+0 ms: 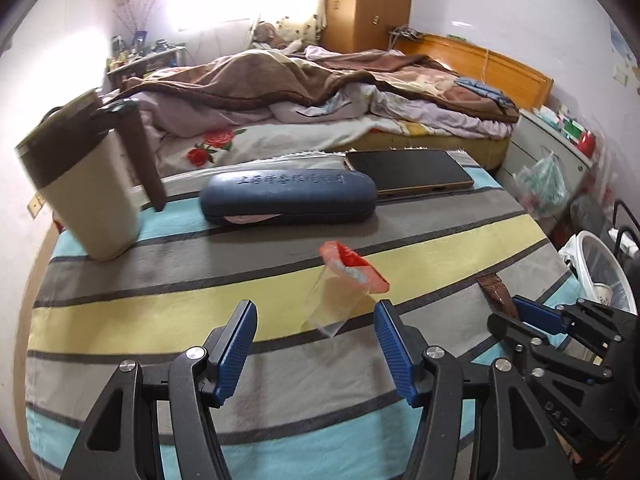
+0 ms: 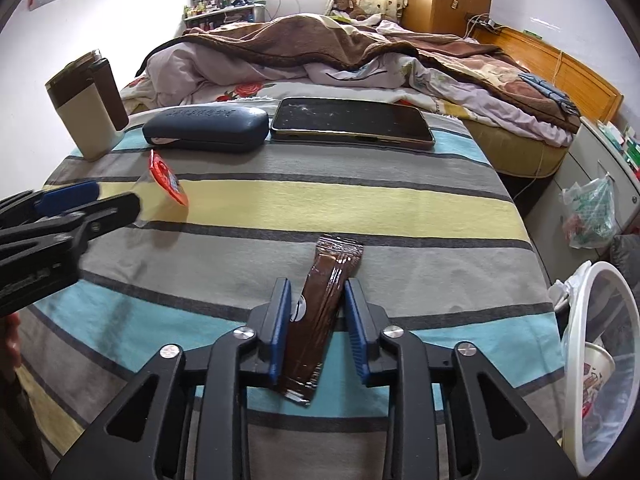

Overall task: Collect trash
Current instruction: 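Grasp the brown snack wrapper with the right gripper while the left gripper grasps the clear red-lid cup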

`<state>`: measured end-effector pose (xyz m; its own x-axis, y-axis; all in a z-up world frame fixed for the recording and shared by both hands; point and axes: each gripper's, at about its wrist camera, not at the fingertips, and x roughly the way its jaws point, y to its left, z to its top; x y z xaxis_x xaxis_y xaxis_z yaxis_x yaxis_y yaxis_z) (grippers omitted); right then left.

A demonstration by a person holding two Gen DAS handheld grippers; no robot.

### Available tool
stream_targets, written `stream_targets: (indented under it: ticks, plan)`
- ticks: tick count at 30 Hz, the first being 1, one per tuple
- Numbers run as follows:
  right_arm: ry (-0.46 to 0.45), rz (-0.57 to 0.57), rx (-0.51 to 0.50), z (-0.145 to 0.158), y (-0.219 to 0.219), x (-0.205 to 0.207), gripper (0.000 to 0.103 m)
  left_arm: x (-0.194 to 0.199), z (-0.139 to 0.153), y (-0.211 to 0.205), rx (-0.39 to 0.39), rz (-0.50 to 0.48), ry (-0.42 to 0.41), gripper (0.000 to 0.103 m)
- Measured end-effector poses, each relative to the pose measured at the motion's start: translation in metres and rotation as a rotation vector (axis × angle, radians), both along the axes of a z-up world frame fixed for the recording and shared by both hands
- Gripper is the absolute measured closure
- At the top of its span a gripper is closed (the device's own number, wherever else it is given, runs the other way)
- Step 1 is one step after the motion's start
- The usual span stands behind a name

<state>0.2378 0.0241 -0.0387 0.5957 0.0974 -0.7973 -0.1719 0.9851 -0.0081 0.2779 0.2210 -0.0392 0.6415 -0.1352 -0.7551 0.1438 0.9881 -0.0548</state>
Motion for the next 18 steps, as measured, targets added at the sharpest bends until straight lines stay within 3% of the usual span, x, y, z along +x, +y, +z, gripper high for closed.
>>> stream_targets:
  ticks: [4,7,14,18]
  plan:
    - [0.005,-0.004,0.039,-0.001,-0.004,0.002,0.078,0.013,-0.005,-0.006,0.012,-0.008,0.027,0.043]
    - [0.006,-0.004,0.056,-0.002,-0.004,0.003,0.078,0.019,-0.008,-0.007,-0.021,-0.017,0.039,0.043]
    - [0.010,0.001,0.089,-0.003,-0.007,0.005,0.078,0.026,-0.016,-0.009,-0.025,0.004,0.060,0.062]
    - [0.011,0.004,0.100,-0.004,-0.009,0.006,0.078,0.025,-0.016,-0.011,-0.011,0.011,0.054,0.065]
